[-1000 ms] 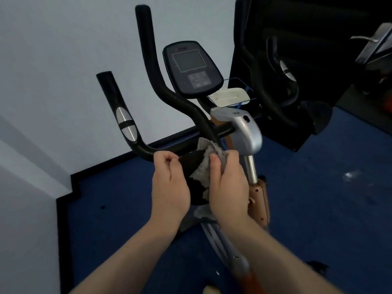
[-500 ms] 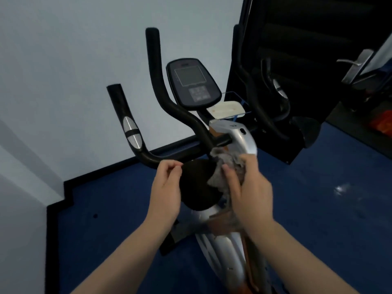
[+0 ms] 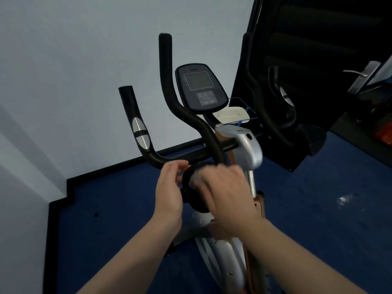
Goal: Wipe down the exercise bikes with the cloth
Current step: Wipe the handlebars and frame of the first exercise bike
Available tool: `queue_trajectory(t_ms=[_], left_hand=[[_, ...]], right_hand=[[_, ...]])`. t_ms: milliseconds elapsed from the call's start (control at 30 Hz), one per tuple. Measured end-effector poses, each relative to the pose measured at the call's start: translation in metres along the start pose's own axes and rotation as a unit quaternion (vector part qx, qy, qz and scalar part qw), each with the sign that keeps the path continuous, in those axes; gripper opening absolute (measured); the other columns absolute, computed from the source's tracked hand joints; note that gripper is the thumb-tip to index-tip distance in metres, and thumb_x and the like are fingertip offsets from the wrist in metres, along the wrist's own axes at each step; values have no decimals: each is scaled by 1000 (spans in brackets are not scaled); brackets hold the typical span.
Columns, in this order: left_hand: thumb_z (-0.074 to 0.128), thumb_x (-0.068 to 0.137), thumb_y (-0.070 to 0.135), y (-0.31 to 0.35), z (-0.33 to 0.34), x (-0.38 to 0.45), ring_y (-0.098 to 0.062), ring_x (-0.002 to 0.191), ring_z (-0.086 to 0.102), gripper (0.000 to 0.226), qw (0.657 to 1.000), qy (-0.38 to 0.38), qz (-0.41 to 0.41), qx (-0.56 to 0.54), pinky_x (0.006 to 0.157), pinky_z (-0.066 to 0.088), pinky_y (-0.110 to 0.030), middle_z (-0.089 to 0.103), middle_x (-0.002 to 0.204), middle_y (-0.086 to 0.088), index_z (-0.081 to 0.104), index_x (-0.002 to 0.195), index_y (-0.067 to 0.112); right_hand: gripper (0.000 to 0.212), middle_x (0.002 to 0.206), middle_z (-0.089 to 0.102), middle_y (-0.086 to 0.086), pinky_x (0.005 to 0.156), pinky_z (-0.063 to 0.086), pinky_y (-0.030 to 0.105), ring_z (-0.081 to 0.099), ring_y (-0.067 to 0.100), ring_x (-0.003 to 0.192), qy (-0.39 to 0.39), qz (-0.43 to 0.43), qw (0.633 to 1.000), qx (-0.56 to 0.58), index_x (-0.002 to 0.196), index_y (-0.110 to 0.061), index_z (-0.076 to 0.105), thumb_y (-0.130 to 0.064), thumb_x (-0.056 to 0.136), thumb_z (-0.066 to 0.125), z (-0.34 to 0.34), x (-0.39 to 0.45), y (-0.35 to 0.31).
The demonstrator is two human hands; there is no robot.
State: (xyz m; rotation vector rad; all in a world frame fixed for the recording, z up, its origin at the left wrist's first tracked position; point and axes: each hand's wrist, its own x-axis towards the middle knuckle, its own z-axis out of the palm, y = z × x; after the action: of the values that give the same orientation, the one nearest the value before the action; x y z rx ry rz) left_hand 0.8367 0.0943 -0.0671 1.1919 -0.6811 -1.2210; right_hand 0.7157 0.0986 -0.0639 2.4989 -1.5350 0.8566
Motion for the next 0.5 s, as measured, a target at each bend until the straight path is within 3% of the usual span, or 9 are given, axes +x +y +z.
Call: queue_trajectory(t_ms=[100, 167, 233, 300, 367, 400, 500], left_hand=[[43, 98, 21, -5, 8, -1, 0, 72, 62, 26, 1000, 5, 15, 9, 64, 48, -15, 66, 78, 9, 66, 91, 13], [43, 98, 22, -6, 9, -1, 4, 69, 60, 24, 999, 2, 31, 39, 59, 46, -9, 64, 74, 14, 65, 91, 13], [44, 98, 22, -3, 6, 0, 4, 73, 60, 22, 993, -5, 73, 89, 61, 44, -9, 65, 79, 15, 63, 90, 17], [48, 97, 17, 4, 7, 5, 4, 76, 61, 17, 984, -13, 128, 120, 64, 45, -8, 65, 83, 15, 62, 88, 22], [50, 95, 13, 10, 14, 13, 2, 77, 61, 18, 973, -13, 165, 159, 66, 44, -6, 65, 85, 14, 61, 87, 25], [50, 94, 12, 13, 19, 16, 1, 79, 60, 18, 967, -14, 175, 182, 67, 43, -7, 65, 86, 12, 61, 87, 26], [49, 94, 9, 11, 24, 20, 1, 85, 59, 21, 948, -16, 201, 248, 71, 43, -7, 62, 91, 10, 60, 90, 26]], right_hand=[[15, 81, 59, -10, 77, 34, 34, 53, 12, 76, 36, 120, 991, 35, 91, -25, 58, -26, 93, 44, 7, 11, -26], [17, 84, 58, -14, 80, 34, 30, 52, 6, 79, 5, 86, 990, 112, 94, -28, 56, -25, 94, 40, 8, -7, -27], [14, 79, 57, -15, 76, 36, 28, 50, 3, 72, -7, 48, 992, 114, 88, -28, 55, -26, 91, 41, -7, -21, -7], [14, 74, 57, -13, 68, 38, 21, 53, 3, 67, 95, 93, 987, 93, 82, -27, 57, -27, 88, 44, -20, -15, 17], [13, 85, 57, -14, 71, 43, 20, 55, 4, 79, 145, 195, 950, 196, 90, -29, 56, -29, 95, 44, -22, 13, 23], [13, 90, 56, -13, 75, 46, 24, 55, 6, 85, 112, 219, 941, 232, 94, -28, 56, -30, 97, 44, -16, 24, 19], [24, 87, 56, -9, 75, 48, 34, 54, 9, 82, 26, 203, 963, 178, 91, -24, 58, -36, 98, 39, 5, 27, 11]])
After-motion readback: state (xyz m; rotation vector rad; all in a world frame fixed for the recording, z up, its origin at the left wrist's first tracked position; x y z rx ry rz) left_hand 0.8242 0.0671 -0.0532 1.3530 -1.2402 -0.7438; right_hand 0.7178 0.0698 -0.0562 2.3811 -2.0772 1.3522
